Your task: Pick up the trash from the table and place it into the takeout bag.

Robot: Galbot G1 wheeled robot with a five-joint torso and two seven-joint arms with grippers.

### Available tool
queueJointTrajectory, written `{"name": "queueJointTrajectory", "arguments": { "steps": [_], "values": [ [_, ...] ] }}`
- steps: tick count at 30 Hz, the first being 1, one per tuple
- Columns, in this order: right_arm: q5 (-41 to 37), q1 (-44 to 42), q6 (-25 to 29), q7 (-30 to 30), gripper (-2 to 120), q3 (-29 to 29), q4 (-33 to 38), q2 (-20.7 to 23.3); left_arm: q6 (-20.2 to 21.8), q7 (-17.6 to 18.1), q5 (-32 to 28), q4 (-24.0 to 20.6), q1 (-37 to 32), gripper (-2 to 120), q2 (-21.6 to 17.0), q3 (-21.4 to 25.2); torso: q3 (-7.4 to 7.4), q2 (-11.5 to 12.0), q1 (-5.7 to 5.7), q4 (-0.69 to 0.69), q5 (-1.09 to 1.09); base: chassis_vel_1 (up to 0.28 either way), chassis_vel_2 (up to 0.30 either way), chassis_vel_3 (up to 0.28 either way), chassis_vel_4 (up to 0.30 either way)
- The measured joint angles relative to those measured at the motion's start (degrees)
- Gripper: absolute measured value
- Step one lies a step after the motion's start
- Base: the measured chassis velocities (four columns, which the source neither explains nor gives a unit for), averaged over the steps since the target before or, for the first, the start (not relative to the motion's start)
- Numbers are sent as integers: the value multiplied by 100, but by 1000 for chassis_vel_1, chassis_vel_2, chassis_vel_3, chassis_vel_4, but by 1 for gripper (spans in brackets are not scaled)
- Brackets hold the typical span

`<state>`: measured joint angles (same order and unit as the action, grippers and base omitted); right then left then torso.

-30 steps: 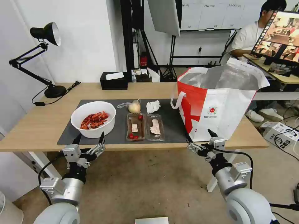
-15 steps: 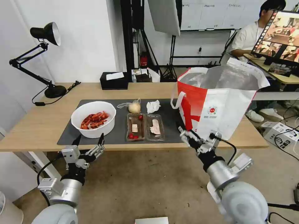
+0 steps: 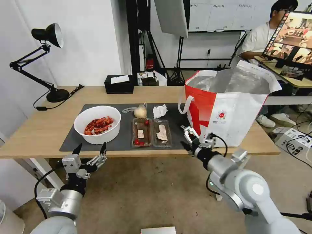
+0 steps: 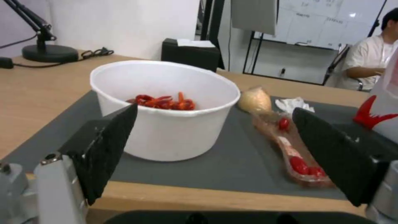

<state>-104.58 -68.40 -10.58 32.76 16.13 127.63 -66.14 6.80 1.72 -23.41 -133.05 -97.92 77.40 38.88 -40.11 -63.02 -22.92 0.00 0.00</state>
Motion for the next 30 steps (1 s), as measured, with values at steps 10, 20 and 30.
{"name": "queueJointTrajectory", "arguments": {
  "steps": [10, 20, 30],
  "values": [
    [979, 387, 475, 135, 100, -773, -230, -130, 10, 22, 26, 36, -119, 100, 71, 142, 0, 0, 0, 0, 0, 0, 0, 0, 0],
    [1099, 565, 680, 453, 100, -1090, -519, -318, 83, 27, 65, -30, -208, 100, 223, 165, 0, 0, 0, 0, 0, 0, 0, 0, 0],
    [1101, 708, 594, 849, 100, -1321, -757, -497, 94, 28, 112, -48, -284, 100, 276, 191, 0, 0, 0, 0, 0, 0, 0, 0, 0]
  ]
}}
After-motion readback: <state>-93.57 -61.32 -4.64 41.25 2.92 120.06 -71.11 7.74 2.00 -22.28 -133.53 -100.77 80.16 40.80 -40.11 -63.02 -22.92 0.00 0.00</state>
